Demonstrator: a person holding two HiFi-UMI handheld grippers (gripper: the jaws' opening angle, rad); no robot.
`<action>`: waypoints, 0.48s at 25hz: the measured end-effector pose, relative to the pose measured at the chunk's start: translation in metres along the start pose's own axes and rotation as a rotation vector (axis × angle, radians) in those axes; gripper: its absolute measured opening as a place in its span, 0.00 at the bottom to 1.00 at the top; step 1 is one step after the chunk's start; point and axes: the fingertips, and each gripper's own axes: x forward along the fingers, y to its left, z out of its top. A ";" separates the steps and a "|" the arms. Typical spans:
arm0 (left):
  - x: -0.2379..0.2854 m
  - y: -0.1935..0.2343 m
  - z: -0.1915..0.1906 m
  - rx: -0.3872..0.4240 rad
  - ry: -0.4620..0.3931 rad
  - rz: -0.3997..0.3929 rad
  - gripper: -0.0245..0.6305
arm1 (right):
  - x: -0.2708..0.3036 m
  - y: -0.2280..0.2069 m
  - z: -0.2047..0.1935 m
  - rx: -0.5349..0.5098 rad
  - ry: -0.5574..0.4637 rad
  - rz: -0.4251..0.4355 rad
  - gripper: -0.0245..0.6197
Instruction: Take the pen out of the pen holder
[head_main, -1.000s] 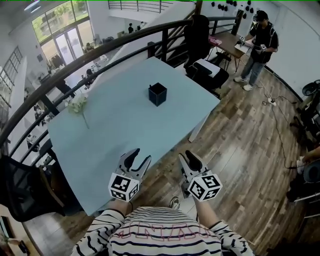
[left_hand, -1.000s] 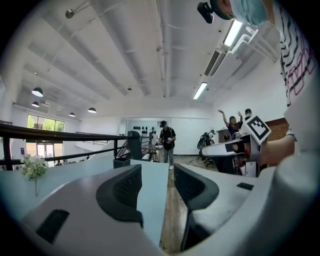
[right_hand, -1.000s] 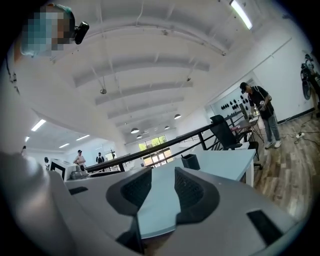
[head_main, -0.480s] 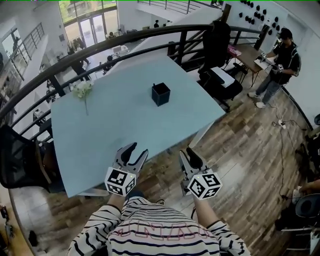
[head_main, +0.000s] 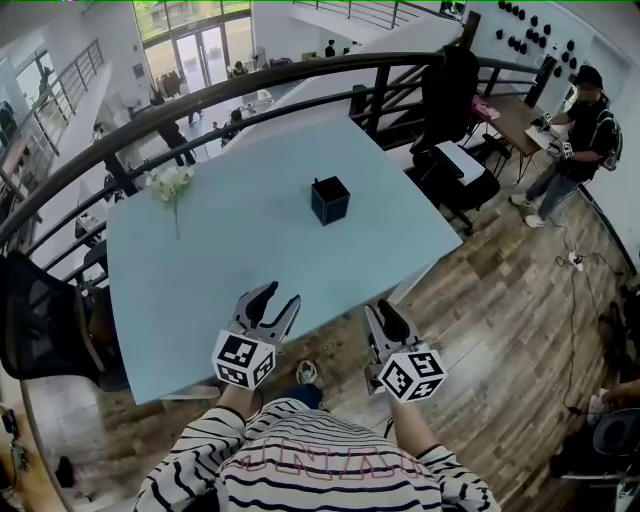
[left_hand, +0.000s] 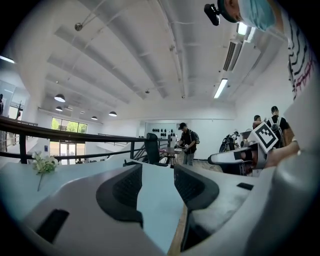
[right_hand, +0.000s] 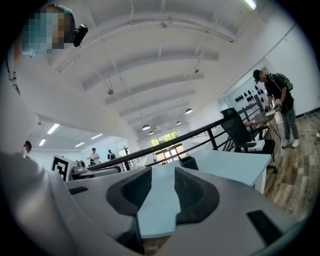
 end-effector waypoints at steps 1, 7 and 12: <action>0.007 0.005 0.001 -0.004 0.000 -0.001 0.31 | 0.007 -0.004 0.002 0.000 0.004 -0.001 0.25; 0.058 0.040 0.008 -0.017 -0.017 -0.005 0.31 | 0.062 -0.028 0.016 -0.019 0.013 0.014 0.25; 0.092 0.077 0.011 -0.031 -0.018 0.010 0.31 | 0.112 -0.044 0.025 -0.019 0.013 0.024 0.25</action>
